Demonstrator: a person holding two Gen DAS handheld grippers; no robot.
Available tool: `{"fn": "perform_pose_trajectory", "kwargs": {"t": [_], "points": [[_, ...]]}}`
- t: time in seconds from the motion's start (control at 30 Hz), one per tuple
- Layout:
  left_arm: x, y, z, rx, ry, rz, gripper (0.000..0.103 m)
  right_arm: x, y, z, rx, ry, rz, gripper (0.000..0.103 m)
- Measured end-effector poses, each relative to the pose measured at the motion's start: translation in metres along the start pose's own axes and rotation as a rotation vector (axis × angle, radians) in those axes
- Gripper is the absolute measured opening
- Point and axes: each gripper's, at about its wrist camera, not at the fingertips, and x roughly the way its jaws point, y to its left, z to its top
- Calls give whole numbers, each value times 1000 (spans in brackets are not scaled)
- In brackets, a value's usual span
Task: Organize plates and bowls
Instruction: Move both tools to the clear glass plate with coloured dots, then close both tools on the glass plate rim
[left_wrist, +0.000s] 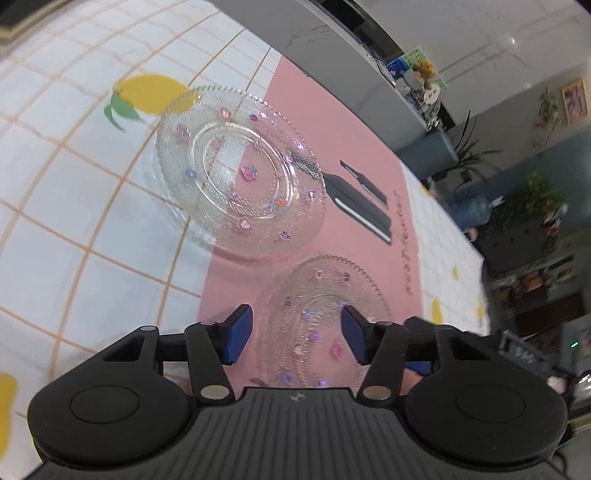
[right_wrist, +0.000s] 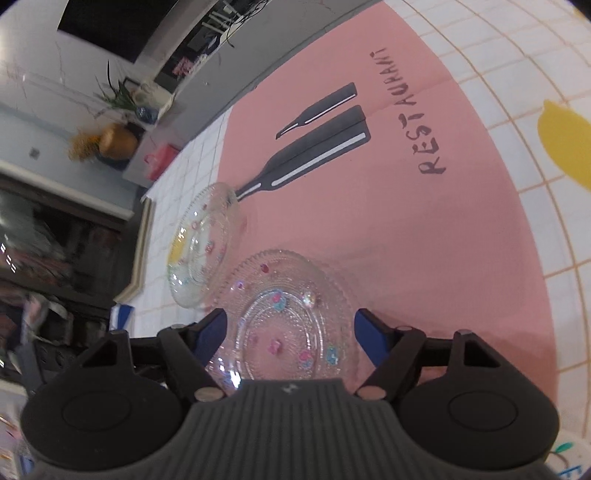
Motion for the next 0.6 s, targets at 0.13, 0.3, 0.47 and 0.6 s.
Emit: {"fn": "perform_pose_trajectory", "kwargs": {"t": [0.13,0.3,0.47,0.6], "points": [[8,16,0,-79,3,-81,60,-1,-5,0,42,-4,38,69],[13,33,1,-142,11,-135,60,-2,-18,2,126,0,99,68],[14,37,0,-136,7,-91,31,-7,-26,1,150,-21,18,22],[15,44,1,-185,-1,-71,15,-7,-18,0,63,-32,-9,22]]}}
